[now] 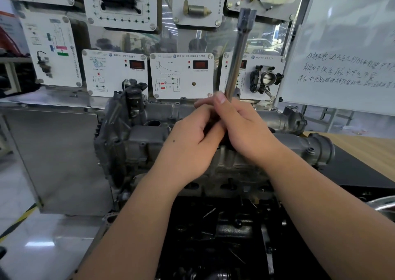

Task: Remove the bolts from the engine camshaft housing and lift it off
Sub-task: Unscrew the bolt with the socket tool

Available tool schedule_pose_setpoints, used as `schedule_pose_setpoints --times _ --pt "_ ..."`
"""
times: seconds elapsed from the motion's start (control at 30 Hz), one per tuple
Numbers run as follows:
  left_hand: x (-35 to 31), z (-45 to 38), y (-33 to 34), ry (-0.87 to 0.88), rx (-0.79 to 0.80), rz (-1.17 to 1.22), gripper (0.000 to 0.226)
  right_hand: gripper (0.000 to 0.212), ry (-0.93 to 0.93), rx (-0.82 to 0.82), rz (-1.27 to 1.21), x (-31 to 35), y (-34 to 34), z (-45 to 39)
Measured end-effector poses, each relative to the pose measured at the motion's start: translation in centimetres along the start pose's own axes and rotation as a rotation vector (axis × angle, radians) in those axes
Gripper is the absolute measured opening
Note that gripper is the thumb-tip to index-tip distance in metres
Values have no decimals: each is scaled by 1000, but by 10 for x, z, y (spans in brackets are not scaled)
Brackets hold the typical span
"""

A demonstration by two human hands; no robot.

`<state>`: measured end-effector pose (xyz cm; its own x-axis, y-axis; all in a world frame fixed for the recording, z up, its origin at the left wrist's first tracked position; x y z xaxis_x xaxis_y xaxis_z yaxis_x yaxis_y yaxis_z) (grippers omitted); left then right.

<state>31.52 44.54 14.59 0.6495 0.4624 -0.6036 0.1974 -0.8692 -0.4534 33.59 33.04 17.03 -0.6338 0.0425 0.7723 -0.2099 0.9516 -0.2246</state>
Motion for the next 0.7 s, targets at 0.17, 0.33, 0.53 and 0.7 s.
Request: schedule_pose_setpoints --times 0.17,0.33,0.53,0.7 --pt "5 -3 1 -3 -20 -21 11 42 -1 -26 35 -1 0 -1" --pt "5 -8 -1 2 -12 -31 10 17 -89 -76 31 0 -2 -1" --pt "7 -7 1 -13 -31 11 15 25 -53 -53 46 -1 -1 -1" --pt "6 -5 -1 -3 58 31 25 28 -31 -11 26 0 1 -1"
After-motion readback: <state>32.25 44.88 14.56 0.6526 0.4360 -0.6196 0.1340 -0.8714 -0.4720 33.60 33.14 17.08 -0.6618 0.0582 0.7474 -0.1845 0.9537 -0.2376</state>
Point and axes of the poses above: each hand's wrist, its own z-axis away from the middle knuckle, its own y-axis out of the palm, x = y × z, the point moved 4 cm from there along -z, towards the middle knuckle, and after that the axes turned 8 degrees about -z, right-handed, at the moved point
